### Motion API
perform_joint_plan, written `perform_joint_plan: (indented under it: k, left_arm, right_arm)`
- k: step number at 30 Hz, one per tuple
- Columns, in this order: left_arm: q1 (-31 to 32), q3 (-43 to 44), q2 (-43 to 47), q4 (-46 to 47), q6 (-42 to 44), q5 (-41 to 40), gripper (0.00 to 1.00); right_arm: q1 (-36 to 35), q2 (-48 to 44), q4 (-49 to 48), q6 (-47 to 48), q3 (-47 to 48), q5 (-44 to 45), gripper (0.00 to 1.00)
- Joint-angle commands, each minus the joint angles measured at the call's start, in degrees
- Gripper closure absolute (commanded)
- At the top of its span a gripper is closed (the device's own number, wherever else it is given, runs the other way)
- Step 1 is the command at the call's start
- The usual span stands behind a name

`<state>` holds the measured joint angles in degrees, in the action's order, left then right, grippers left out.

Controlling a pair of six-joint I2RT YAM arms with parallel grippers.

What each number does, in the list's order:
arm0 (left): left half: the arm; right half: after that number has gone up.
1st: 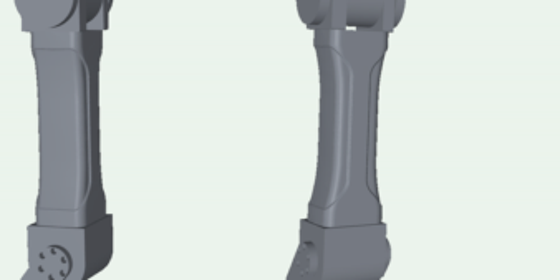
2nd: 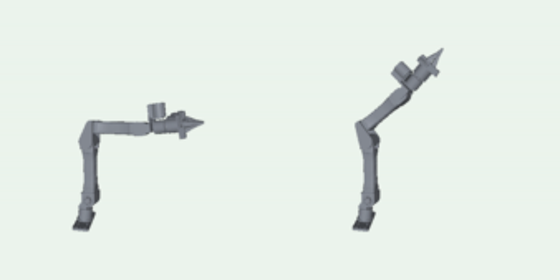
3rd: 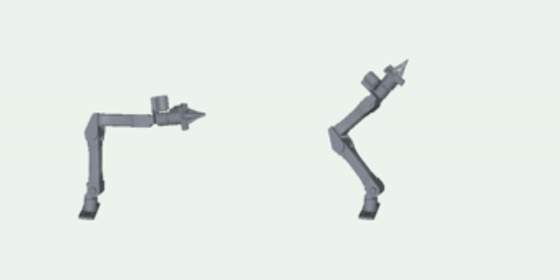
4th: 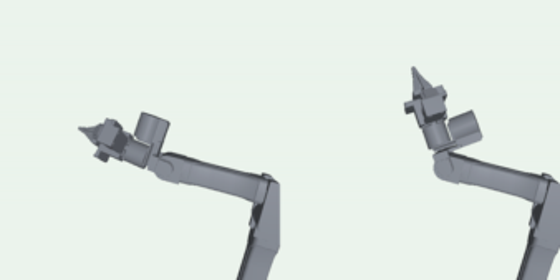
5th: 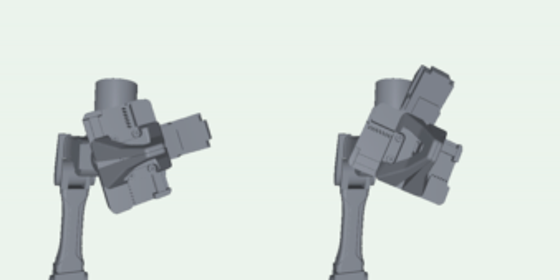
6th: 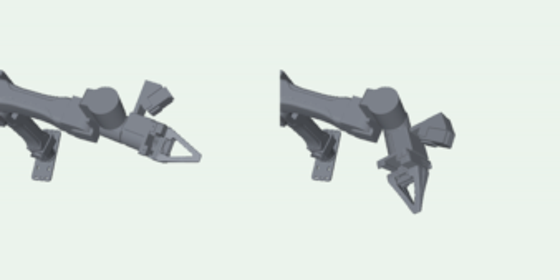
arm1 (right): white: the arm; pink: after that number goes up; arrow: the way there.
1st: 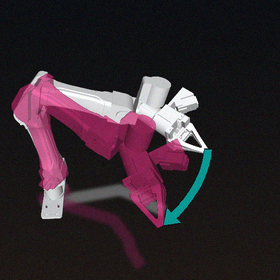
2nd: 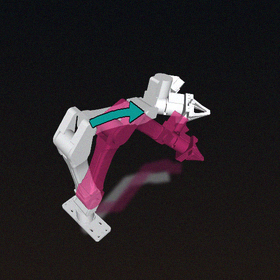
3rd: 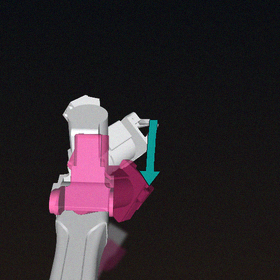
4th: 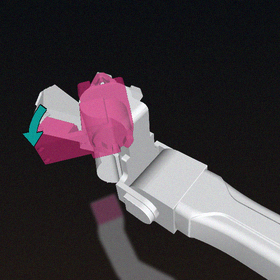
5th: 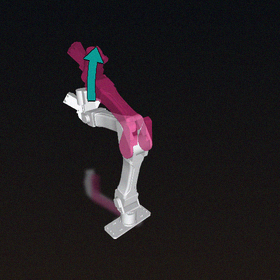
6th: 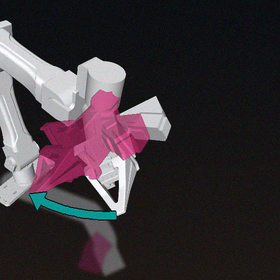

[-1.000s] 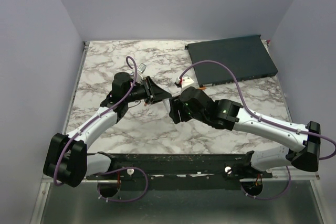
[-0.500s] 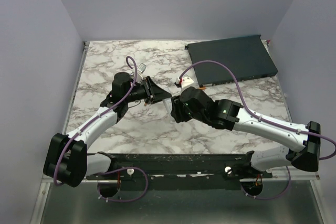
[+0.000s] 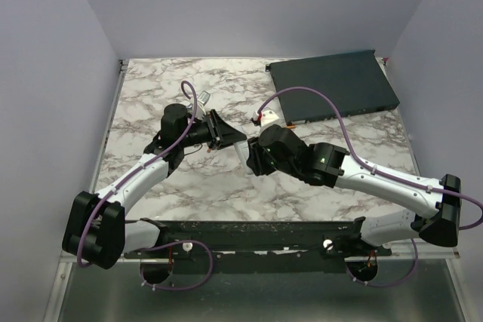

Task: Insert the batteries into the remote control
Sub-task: Remove the battery cover from the remote control.

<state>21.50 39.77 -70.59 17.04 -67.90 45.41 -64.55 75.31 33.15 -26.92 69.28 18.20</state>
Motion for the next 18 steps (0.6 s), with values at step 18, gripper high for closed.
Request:
perform_joint_plan:
  k: [18]
  left_arm:
    - [-0.6,2.6,-0.6,-2.7,2.7,-1.6,1.00]
  right_arm:
    - [-0.4,-8.6,-2.8,-3.0,-3.8,8.1,0.67]
